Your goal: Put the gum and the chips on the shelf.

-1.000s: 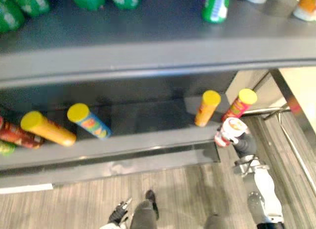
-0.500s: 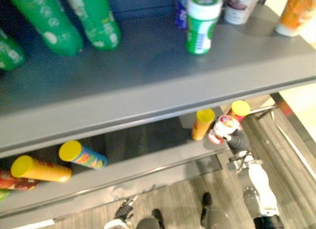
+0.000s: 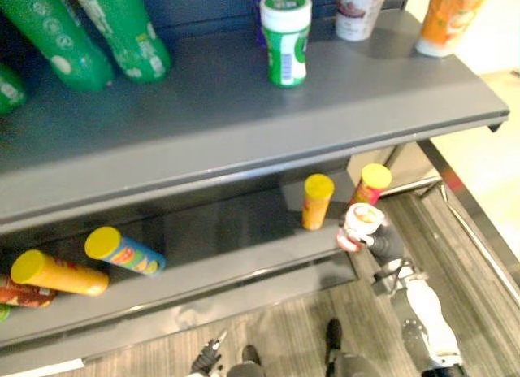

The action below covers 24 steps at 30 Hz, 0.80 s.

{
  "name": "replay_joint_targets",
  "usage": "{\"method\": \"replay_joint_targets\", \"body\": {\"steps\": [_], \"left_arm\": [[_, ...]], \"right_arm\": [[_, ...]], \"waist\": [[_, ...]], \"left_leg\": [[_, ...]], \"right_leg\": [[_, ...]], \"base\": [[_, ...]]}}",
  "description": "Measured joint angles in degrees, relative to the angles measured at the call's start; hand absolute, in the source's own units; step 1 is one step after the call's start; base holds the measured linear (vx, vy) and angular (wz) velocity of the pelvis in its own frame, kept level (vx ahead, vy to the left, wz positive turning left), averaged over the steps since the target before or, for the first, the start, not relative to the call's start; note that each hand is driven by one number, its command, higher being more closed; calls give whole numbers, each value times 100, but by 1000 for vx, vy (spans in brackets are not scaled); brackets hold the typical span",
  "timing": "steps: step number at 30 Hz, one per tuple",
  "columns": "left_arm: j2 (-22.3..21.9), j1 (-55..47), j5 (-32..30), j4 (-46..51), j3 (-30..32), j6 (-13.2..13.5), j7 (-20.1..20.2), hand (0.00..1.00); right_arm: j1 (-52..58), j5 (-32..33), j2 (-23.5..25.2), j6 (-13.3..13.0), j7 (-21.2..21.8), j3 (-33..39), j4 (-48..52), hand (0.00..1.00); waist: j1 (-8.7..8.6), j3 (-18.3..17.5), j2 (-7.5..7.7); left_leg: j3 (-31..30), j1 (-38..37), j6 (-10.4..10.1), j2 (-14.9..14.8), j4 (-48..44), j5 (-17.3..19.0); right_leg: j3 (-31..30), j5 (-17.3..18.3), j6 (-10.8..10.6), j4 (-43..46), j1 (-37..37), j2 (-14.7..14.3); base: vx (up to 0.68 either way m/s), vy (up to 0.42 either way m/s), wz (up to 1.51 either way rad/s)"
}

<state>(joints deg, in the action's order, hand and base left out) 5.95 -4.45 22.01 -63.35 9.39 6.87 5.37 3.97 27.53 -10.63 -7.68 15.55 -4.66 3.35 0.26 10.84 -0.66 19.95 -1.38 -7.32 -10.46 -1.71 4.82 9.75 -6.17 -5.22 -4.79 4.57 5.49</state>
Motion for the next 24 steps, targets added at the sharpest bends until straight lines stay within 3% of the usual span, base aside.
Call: {"method": "replay_joint_targets", "body": {"steps": [5,24], "left_arm": [[0,-34,-85,11,1,0,2,0],[-5,-13,-536,-5,-48,3,-9,0]], "right_arm": [[97,-3,17,0,0,-16,-2,100],[411,-4,88,-1,-9,146,-2,100]], "waist": [[-1,-176,-1],[-32,-285,-3]], "left_leg": [[142,-192,-7,52,170,-1],[283,-305,-7,106,273,2]], "right_leg": [[-103,-59,-17,-119,-94,-8],[-269,-79,-47,-133,-63,-2]], "base": [[51,1,-12],[-7,-9,-5]]}}
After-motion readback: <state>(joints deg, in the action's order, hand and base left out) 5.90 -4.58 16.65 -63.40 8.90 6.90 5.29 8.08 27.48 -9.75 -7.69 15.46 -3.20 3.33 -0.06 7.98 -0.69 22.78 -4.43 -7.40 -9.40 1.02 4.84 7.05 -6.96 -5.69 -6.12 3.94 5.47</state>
